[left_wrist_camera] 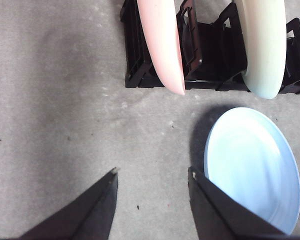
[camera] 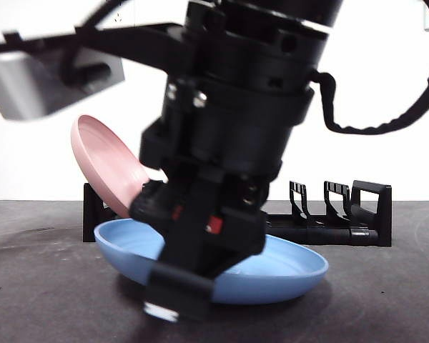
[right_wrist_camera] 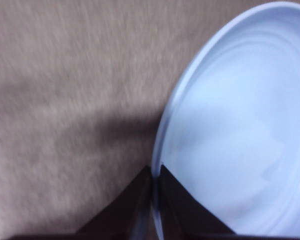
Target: Place the plate
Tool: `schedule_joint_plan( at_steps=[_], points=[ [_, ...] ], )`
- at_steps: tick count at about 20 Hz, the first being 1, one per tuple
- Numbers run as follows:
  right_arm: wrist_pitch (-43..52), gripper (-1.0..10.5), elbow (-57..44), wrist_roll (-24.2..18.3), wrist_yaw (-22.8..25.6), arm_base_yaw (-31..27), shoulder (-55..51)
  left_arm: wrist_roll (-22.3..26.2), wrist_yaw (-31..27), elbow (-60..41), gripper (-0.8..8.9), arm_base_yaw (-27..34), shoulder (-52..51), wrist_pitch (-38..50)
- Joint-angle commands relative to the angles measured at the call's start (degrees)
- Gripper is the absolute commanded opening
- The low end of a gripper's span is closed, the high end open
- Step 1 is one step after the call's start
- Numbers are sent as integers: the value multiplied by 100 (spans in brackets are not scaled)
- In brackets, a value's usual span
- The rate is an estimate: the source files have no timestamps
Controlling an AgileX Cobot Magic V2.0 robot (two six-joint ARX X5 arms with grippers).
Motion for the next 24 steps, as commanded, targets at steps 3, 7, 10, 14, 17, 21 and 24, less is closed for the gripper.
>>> schedule_joint_plan(
  at_steps=[3,7,10,14,17,21,24],
  points=[
    [-76,70,46,-24,-146,59,216,44,22,136,222,-7,59,11],
    [-63,92,46,-17,-179,63,216,44,22,136,222,-7,59,4],
    [-111,245,103,24,-179,101,173,44,22,136,222,-7,59,4],
    [-133,258,210,96,-267,190,-264,44,22,136,222,-7,59,9],
    [-66,258,225,492,-260,122,-942,44,22,136,222,-7,59,11],
    [214,258,225,826,-214,-549,-2074,42,22,136,222,-7,59,197],
    [219,258,225,1001,-221,-1517,-2828,-4,22,136,222,-7,55,446]
  ],
)
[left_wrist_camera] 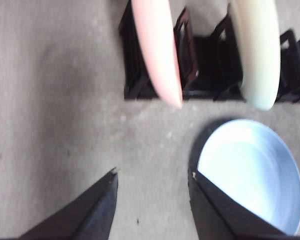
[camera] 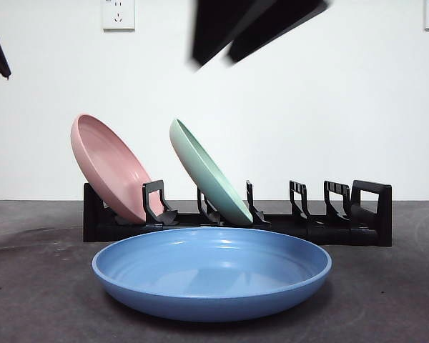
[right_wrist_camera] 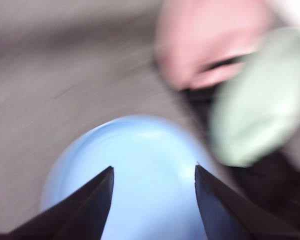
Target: Place the plate
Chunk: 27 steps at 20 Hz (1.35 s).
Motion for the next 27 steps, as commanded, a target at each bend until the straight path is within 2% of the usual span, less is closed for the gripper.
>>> schedule_joint_plan(
  at_steps=[1,4,6,8,11,14,16,18,21,23,27],
  points=[
    [-68,258,101,317,17,-754,-433,-81,24,136,221,-7,55,153],
    [-345,258,101,476,-221,-1895,-914,-254,24,136,219,-7,57,151],
    [-581,258,101,490,-697,-2627,-1104,-407,28,133,219,-55,57,256],
    [-793,258,101,485,-1078,-3235,-1182,-678,28,133,219,-153,61,820],
    [-977,258,101,485,-1434,-3875,-1187,-1550,4,133,218,-286,74,1770],
    [-1010,258,101,485,-1718,-4181,-1187,-1635,-330,258,219,-422,284,1941],
    [-1012,258,101,481,-1733,-4232,-1187,-1552,-553,634,227,-553,623,1552],
    [-1014,258,101,481,-1735,-4232,-1185,-1215,-737,1261,251,-693,1104,994],
    [-1014,258,101,483,-1829,-4232,-1185,-874,-1447,2459,251,-1054,2013,-131],
    [-1014,258,101,481,-1829,-4232,-1185,-831,-1967,3069,250,-1294,2549,-706],
    [-1025,258,101,483,-1832,-4232,-1187,-813,-2809,3558,248,-1694,3248,-1049]
  ],
)
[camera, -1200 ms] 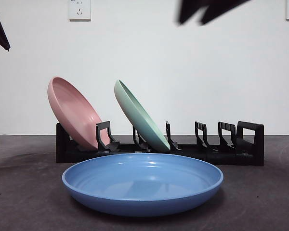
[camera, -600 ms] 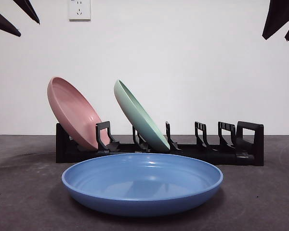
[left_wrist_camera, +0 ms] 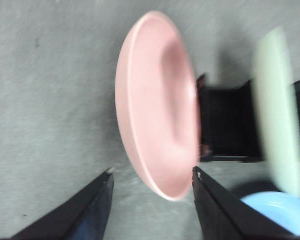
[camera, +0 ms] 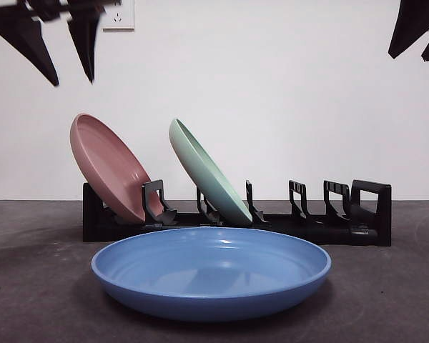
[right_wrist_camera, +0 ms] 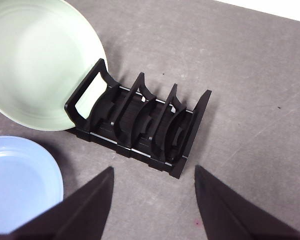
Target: Place the plate
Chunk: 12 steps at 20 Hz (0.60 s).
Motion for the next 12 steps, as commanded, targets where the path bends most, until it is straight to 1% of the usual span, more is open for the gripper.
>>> schedule_joint_plan(
  at_steps=[1,3,4,12],
  points=[
    [-2,258,98,66,-13,9,35,98,-573,197,248,-184,319,7],
    [-52,258,98,66,-13,9,35,120,-1043,197,247,-299,514,11],
    [-70,258,98,66,-13,9,35,153,-1128,197,247,-328,599,39],
    [-105,258,98,66,-13,9,35,160,-1154,197,243,-341,1012,343]
  ],
)
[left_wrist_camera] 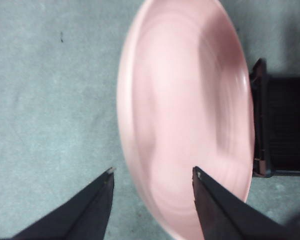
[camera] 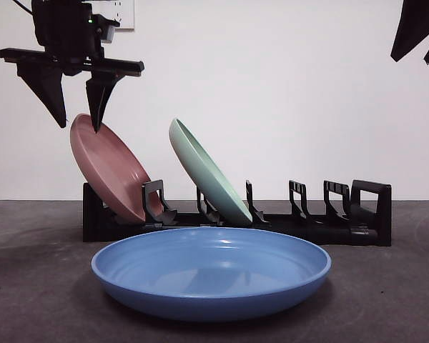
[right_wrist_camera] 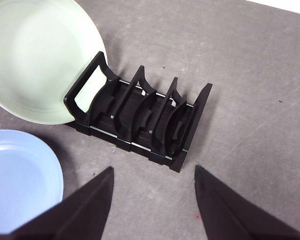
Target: Place the plate
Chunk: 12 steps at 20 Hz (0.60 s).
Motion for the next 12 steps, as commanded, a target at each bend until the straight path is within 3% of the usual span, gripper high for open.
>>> schedule_joint_plan(
  at_steps=[1,5,12],
  points=[
    [7,258,98,66,-13,9,35,17,-39,160,219,-39,72,190],
    [-55,258,98,66,-7,9,35,22,-42,160,27,-37,72,236],
    [-61,257,98,63,-4,9,35,22,-149,223,18,-39,72,234]
  ],
)
